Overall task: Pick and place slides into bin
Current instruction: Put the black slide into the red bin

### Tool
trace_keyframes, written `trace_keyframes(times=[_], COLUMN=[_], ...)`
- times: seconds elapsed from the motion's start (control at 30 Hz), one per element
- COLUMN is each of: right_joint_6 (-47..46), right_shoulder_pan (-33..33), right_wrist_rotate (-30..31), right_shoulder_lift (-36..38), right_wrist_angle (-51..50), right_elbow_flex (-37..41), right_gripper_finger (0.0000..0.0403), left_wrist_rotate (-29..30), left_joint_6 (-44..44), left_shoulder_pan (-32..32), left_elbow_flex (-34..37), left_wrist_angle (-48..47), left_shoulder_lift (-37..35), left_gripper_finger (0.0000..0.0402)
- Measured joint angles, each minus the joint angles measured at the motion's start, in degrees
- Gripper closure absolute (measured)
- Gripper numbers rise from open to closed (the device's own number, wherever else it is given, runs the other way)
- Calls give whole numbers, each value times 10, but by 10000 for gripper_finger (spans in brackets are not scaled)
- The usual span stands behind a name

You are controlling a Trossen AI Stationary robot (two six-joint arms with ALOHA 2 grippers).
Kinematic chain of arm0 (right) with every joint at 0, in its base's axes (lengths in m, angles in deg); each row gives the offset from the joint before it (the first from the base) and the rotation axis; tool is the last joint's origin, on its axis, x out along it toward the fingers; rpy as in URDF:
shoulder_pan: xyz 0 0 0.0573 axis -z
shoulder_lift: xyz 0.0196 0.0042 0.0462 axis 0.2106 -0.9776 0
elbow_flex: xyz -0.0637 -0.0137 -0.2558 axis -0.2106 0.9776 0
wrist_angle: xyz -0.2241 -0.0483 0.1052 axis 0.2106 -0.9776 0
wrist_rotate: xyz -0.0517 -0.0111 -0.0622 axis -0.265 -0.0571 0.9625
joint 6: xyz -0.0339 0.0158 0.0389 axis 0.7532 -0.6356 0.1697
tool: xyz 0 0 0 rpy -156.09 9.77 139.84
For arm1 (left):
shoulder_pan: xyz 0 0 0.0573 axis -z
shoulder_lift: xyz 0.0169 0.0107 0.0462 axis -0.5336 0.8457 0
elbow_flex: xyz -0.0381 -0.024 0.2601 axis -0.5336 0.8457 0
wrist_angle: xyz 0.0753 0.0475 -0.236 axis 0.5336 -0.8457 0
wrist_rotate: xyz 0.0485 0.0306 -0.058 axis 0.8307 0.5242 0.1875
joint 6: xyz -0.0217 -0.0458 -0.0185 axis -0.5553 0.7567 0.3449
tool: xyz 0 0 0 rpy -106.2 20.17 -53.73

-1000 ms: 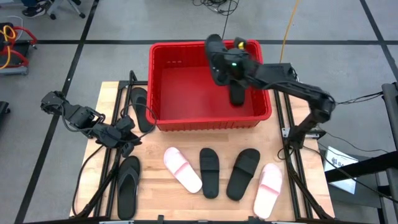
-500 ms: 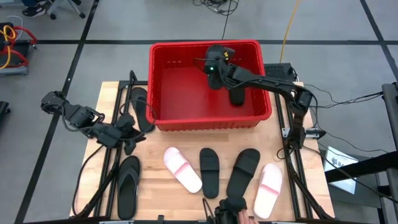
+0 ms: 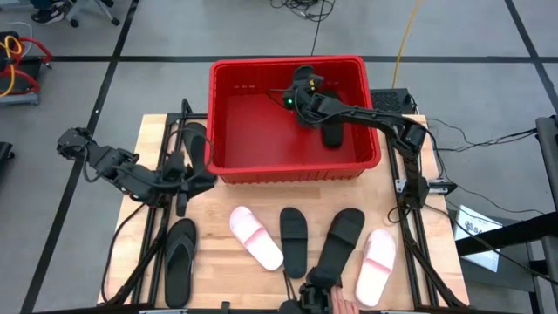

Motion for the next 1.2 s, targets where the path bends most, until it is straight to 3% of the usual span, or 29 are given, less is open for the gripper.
trace_keyframes(times=[0.47,0.77,1.2], right_joint_6=[-17,-14,-11], right_shoulder_pan=[2,2,2], right_wrist_rotate=[1,-30,-29], right_shoulder_lift=[0,0,0], right_wrist_angle=[25,38,44], right_elbow_flex=[115,125,125], right_gripper_finger=[403,402,312], left_wrist_rotate=[0,0,-1], left_joint_6=[-26,-20,-7], left_shoulder_pan=[0,0,0], left_elbow_flex=[0,0,0], left_wrist_angle=[21,21,21], left_shoulder_lift=[-1,-1,-1], left_gripper_finger=[305,305,305])
